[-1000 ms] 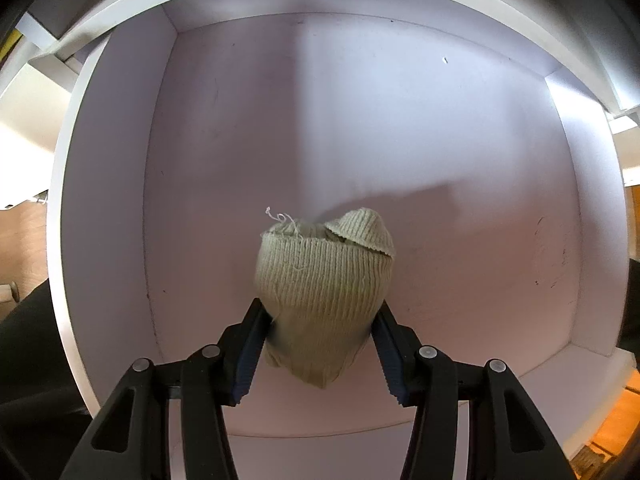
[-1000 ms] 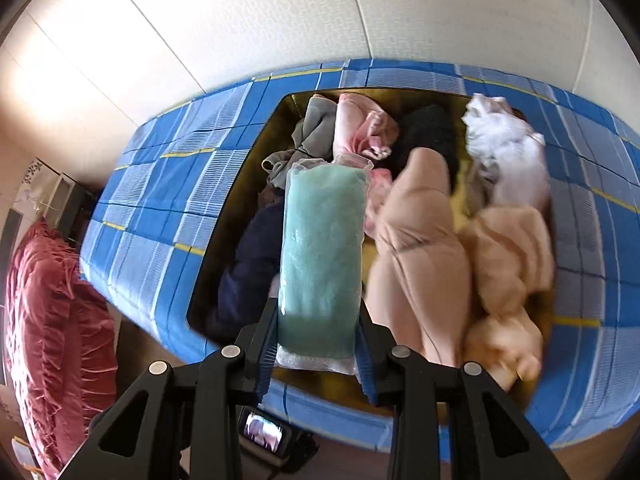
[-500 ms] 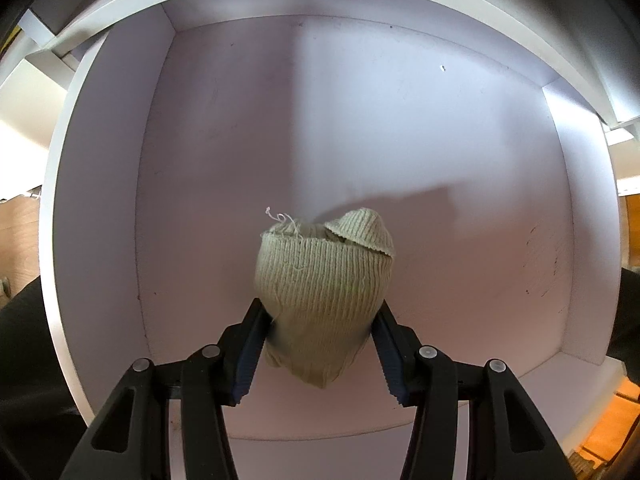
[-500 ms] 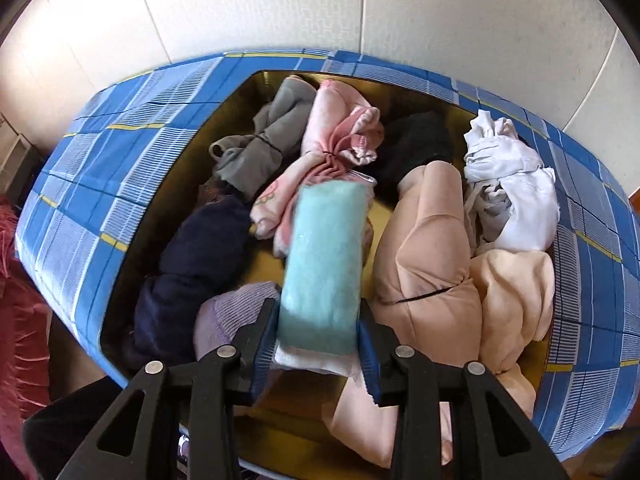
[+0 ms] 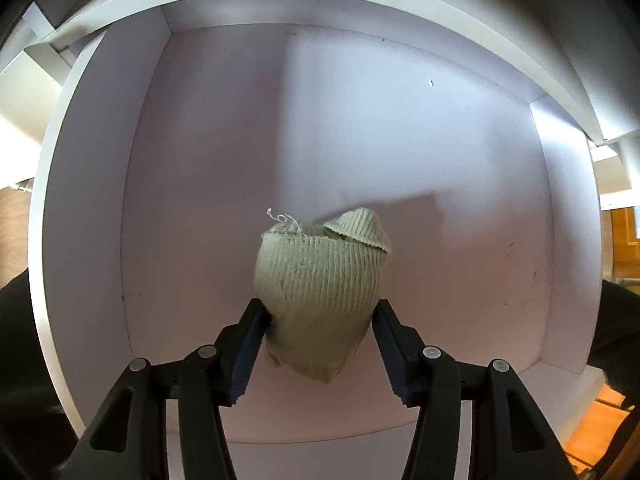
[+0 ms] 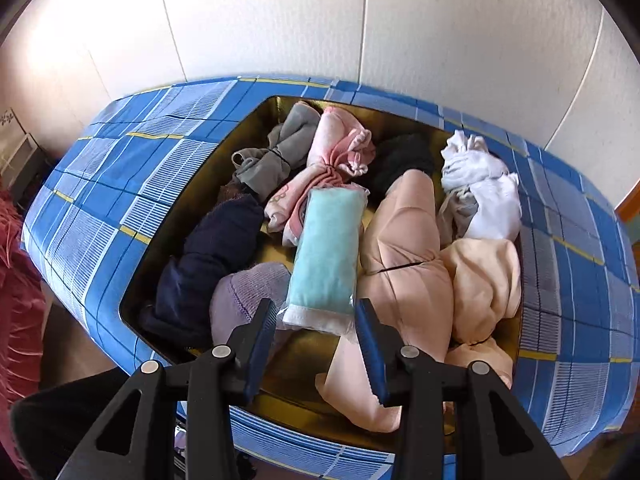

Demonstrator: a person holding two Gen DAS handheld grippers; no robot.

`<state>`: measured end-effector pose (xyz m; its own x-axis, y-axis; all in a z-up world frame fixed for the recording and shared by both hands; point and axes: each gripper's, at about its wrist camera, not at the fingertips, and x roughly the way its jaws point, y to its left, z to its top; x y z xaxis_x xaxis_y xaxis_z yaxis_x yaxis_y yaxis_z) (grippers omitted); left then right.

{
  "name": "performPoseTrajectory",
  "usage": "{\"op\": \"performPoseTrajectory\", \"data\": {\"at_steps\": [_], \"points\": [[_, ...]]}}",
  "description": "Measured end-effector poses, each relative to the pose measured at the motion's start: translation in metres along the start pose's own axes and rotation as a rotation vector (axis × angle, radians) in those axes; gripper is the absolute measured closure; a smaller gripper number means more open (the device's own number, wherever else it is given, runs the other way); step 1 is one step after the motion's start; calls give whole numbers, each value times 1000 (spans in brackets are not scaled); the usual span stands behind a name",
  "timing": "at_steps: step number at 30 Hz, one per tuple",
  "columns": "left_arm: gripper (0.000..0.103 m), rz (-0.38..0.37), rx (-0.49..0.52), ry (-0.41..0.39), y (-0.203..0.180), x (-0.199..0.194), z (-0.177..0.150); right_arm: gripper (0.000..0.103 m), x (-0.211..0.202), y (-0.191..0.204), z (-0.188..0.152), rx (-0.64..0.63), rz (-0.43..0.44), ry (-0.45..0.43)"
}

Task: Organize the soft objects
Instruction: 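Lift the teal package with the right gripper into the box and release while left holds beige sock, then move the right tool back down to the empty shelf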

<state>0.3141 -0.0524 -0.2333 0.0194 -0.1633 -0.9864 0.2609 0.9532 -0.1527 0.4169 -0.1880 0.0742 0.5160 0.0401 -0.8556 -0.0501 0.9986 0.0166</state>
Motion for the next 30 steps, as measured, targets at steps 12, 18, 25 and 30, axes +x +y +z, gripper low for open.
{"op": "performPoseTrajectory", "data": {"at_steps": [12,18,25,30], "points": [[47,-23,-15,-23,26,-8,-11,62,-12,-3,-17,37,69,-32],[48,-28,-18,-26,38,-11,-18,62,-36,-15,-46,68,112,-97],[49,-32,-27,-27,33,-16,-15,62,-55,-33,-110,85,183,-129],[49,-37,-30,-31,36,-16,-16,62,-48,-39,-169,65,199,-105]]}}
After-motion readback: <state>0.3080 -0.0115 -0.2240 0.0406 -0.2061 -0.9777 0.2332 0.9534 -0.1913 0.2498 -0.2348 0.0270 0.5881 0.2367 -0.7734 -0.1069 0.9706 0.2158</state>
